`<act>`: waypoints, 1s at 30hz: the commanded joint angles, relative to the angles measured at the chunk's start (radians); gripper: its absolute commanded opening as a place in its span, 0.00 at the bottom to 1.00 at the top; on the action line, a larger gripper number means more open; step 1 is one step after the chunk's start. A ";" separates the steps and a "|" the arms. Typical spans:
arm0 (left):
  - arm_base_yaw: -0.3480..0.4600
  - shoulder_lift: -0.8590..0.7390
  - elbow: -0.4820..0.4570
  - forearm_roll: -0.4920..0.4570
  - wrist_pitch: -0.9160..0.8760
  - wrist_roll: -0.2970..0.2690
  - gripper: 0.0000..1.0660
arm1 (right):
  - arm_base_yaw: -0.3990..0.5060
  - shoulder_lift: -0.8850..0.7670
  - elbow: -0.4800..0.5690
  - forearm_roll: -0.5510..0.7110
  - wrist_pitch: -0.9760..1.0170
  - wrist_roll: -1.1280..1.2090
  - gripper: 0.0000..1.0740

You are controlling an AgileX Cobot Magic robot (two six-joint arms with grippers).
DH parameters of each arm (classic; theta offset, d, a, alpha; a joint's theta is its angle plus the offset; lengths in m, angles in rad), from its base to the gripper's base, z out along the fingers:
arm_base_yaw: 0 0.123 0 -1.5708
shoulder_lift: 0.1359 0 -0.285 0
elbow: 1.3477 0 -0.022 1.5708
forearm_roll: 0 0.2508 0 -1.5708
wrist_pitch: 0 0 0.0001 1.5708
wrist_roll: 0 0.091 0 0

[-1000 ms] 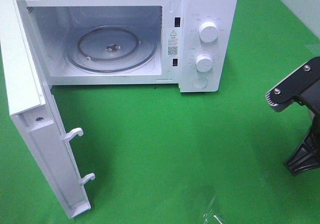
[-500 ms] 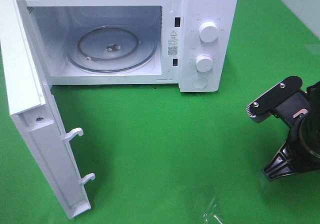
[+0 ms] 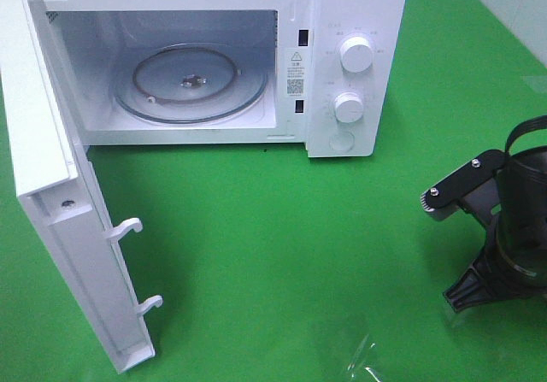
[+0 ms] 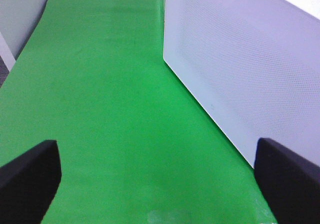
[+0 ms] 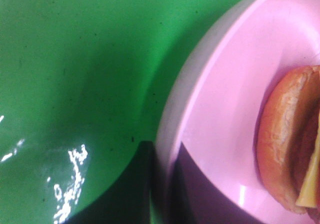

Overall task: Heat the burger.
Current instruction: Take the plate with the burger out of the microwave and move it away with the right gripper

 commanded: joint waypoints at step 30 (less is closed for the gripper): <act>0.004 -0.021 0.003 -0.005 -0.007 -0.002 0.91 | -0.006 0.153 -0.029 0.013 -0.031 0.087 0.46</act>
